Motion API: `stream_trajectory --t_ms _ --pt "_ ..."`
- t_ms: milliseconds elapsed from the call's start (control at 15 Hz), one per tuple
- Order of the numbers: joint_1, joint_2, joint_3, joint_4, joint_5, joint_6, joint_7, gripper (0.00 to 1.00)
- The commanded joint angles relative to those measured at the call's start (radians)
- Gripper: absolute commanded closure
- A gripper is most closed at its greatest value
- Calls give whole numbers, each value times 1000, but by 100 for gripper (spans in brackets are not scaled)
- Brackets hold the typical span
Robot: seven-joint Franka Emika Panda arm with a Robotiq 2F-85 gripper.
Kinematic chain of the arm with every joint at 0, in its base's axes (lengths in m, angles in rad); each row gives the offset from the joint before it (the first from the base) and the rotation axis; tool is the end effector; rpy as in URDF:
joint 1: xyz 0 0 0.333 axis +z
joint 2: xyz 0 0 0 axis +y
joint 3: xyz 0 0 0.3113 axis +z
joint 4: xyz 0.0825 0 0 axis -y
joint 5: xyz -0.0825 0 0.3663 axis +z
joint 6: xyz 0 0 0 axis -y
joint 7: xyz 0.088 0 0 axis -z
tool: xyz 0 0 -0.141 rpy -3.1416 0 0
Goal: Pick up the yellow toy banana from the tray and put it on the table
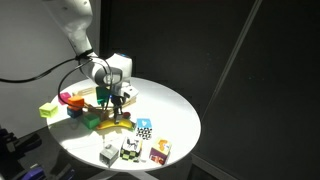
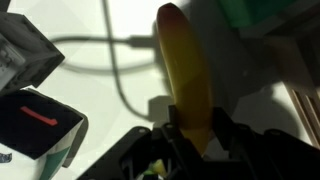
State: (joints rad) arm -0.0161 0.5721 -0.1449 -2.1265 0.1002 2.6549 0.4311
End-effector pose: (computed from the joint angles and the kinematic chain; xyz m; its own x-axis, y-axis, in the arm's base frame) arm 0.5444 -0.0943 0.1132 0.7895 -0.6135 -0.0162 -0.6124 -0.7893 0.0456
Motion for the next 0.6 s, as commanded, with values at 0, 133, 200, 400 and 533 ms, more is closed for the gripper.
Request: stream_trajectory --t_ms 0,133,200,400,533 --pt "17 9 -24 18 29 12 50 84" --pt "20 11 -32 20 32 15 70 84" --pt "21 13 -34 21 33 16 78 84" --pt "23 15 -37 18 29 17 80 34" --pt "20 16 -33 18 29 11 72 20"
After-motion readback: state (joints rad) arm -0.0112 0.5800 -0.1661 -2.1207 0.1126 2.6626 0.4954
